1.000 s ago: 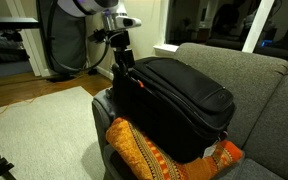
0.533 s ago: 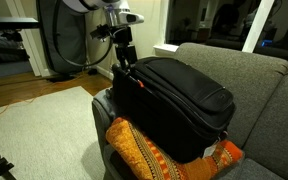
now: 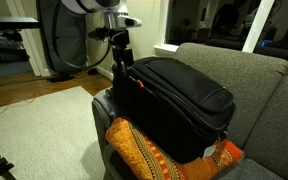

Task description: Slide the zip to the right

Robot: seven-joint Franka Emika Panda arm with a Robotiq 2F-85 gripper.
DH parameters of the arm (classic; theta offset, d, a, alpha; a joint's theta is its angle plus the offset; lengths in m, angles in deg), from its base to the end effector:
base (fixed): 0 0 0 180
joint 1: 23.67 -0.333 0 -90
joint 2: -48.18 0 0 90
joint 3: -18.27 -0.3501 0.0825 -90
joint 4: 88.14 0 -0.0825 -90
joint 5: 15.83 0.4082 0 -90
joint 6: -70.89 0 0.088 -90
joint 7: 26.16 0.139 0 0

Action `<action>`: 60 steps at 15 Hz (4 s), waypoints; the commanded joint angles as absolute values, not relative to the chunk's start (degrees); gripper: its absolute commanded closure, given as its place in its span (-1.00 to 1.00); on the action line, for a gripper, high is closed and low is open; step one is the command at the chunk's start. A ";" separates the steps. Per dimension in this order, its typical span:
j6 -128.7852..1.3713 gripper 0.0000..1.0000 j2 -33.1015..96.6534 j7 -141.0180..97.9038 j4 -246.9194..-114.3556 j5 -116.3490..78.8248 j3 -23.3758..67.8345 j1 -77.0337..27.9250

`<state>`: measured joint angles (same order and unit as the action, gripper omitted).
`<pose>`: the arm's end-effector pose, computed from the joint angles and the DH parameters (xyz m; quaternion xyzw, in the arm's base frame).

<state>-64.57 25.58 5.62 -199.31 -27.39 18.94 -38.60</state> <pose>0.6366 0.1549 0.2659 0.9939 -0.0811 0.0423 0.0623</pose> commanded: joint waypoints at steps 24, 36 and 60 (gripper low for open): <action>-71.00 0.33 24.09 5.13 -200.97 -29.73 19.80 -39.52; -71.21 0.93 24.39 5.30 -201.55 -30.72 20.35 -39.81; -70.80 0.93 25.09 4.94 -201.63 -30.41 21.34 -38.87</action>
